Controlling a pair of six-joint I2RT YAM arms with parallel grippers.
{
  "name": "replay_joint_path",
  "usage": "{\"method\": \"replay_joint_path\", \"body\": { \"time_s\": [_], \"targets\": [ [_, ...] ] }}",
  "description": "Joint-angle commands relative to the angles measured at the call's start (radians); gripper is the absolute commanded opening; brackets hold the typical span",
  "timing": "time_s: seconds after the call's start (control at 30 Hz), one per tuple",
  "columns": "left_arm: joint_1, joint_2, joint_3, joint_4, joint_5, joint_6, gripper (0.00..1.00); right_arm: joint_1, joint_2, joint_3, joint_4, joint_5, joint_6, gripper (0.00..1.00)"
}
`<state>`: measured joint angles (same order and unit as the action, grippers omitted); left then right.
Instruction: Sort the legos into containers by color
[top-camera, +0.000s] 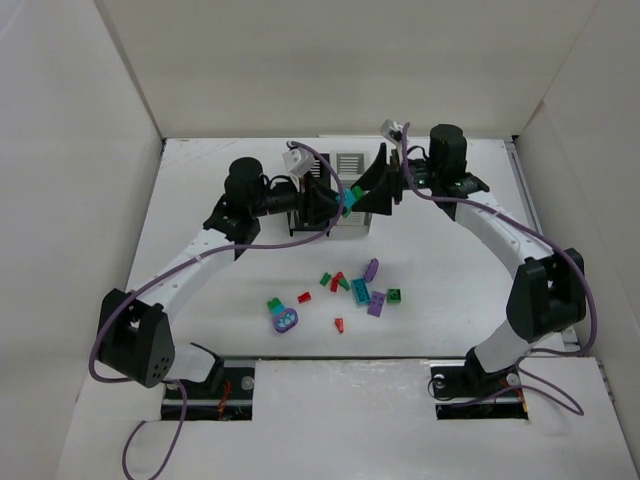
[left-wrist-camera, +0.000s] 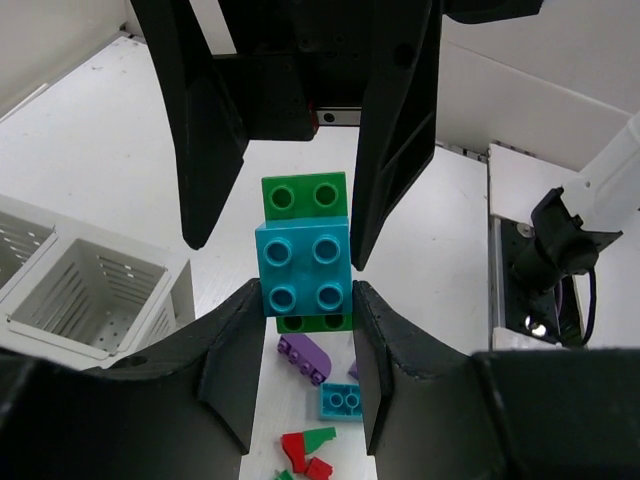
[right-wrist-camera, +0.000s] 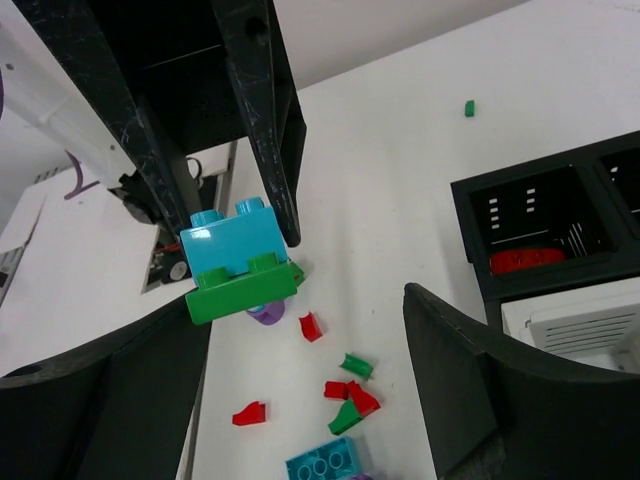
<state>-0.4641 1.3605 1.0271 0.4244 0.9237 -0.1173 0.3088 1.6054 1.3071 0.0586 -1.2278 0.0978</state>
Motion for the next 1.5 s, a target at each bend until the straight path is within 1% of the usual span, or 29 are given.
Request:
{"method": "replay_joint_path", "body": {
  "time_s": [0.0, 0.07, 0.33, 0.47, 0.63, 0.67, 0.7, 0.9, 0.97, 1.03, 1.17, 1.2, 1.23, 1.27, 1.3, 1.37, 1.47],
  "targets": [
    [-0.002, -0.057, 0.041, 0.066, 0.04, -0.012, 0.0, -0.02, -0.004, -0.009, 0.018, 0.036, -0.026, 0.81],
    [-0.002, -0.057, 0.041, 0.076, 0.04, -0.012, 0.0, -0.02, 0.005, 0.0, 0.018, 0.047, -0.026, 0.8],
    [-0.002, -0.035, 0.041, 0.088, 0.04, -0.03, 0.0, -0.001, -0.004, 0.021, 0.018, -0.09, -0.075, 0.75],
    [-0.002, -0.015, 0.041, 0.109, 0.073, -0.042, 0.0, 0.0, -0.025, 0.021, 0.018, -0.113, -0.098, 0.75],
    [-0.002, -0.004, 0.041, 0.131, 0.105, -0.051, 0.0, 0.0, -0.025, 0.021, 0.018, -0.139, -0.118, 0.78],
    [-0.002, -0.004, 0.041, 0.131, 0.106, -0.051, 0.0, 0.009, -0.035, 0.03, 0.018, -0.139, -0.118, 0.79],
    [-0.002, 0.006, 0.041, 0.131, 0.106, -0.061, 0.0, 0.009, -0.035, 0.031, 0.018, -0.139, -0.127, 0.85],
    [-0.002, 0.006, 0.05, 0.131, 0.106, -0.07, 0.0, 0.018, -0.056, 0.04, 0.018, -0.091, -0.136, 0.86],
    [-0.002, 0.017, 0.05, 0.131, 0.096, -0.07, 0.0, 0.027, -0.065, 0.04, 0.018, -0.091, -0.136, 0.9],
    [-0.002, 0.017, 0.059, 0.131, 0.096, -0.07, 0.0, 0.027, -0.065, 0.04, 0.018, -0.079, -0.136, 0.9],
    [-0.002, 0.026, 0.059, 0.131, 0.096, -0.07, 0.0, 0.027, -0.075, 0.049, 0.018, -0.07, -0.127, 0.78],
    [-0.002, 0.026, 0.059, 0.131, 0.096, -0.07, 0.0, 0.027, -0.075, 0.049, 0.018, -0.07, -0.127, 0.72],
    [-0.002, 0.026, 0.059, 0.131, 0.096, -0.07, 0.0, 0.027, -0.065, 0.049, 0.018, -0.07, -0.127, 0.72],
    [-0.002, 0.026, 0.059, 0.14, 0.096, -0.079, 0.0, 0.027, -0.065, 0.049, 0.018, -0.07, -0.127, 0.69],
    [-0.002, 0.026, 0.059, 0.14, 0.096, -0.079, 0.0, 0.027, -0.065, 0.049, 0.018, -0.07, -0.118, 0.64],
    [0.007, 0.026, 0.059, 0.166, 0.096, -0.088, 0.0, 0.027, -0.065, 0.049, 0.009, -0.079, -0.118, 0.59],
    [0.016, 0.026, 0.05, 0.213, 0.096, -0.131, 0.0, 0.027, -0.065, 0.04, 0.009, -0.079, -0.118, 0.59]
  ]
}}
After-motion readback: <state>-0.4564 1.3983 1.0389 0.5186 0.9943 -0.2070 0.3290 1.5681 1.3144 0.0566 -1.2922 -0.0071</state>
